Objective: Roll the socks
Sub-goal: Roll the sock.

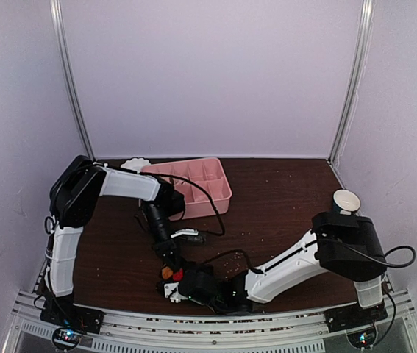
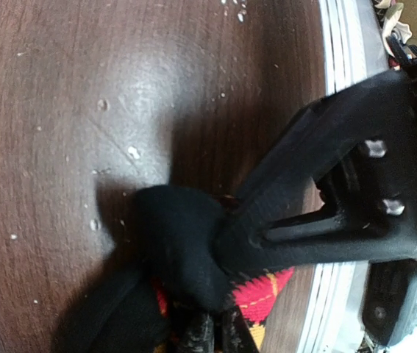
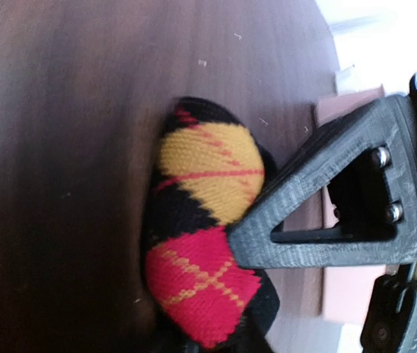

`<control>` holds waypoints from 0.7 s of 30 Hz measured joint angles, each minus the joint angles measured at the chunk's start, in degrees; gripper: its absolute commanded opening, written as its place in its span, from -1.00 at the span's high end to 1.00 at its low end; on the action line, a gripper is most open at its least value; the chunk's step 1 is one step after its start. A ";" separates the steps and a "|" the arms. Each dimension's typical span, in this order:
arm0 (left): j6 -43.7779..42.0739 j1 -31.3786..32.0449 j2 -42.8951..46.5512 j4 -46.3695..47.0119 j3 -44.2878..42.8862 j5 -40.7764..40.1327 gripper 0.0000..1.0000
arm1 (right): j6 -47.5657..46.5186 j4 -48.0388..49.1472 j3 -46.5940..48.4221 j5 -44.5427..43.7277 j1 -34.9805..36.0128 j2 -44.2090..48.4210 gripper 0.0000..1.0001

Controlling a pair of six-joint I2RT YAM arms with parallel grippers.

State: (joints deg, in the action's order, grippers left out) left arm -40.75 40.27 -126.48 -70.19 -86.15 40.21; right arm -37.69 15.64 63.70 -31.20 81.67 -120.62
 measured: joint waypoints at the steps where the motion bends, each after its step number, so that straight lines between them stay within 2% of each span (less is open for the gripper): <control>1: -0.39 0.00 0.00 -0.24 0.00 -0.02 0.84 | 0.07 -1.51 1.09 -0.24 -0.17 -0.61 1.00; 3: -1.16 -0.11 0.07 -0.42 0.13 -0.09 0.71 | 0.61 -5.05 3.23 -0.28 -0.52 -1.05 1.00; 5: -1.70 -0.28 0.39 -0.37 0.39 -0.07 0.49 | 2.36 -8.44 4.94 0.50 -1.05 -1.05 1.00; 10: -2.12 -0.48 4.07 2.84 3.37 -0.48 0.43 | 9.07 -11.23 5.64 3.39 -2.29 -0.31 1.00; 17: -3.30 -0.59 10.88 9.22 9.35 -0.85 0.00 | 22.14 -11.45 3.39 9.46 -4.79 2.19 1.00; 21: -3.78 -0.59 15.17 12.09 12.96 -1.51 -0.01 | 28.50 -9.42 0.94 11.26 -5.07 3.30 1.00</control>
State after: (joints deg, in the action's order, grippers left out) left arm -44.53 39.68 -111.31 -58.11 -73.19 38.70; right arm -9.19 6.22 64.64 -19.94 76.60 -117.32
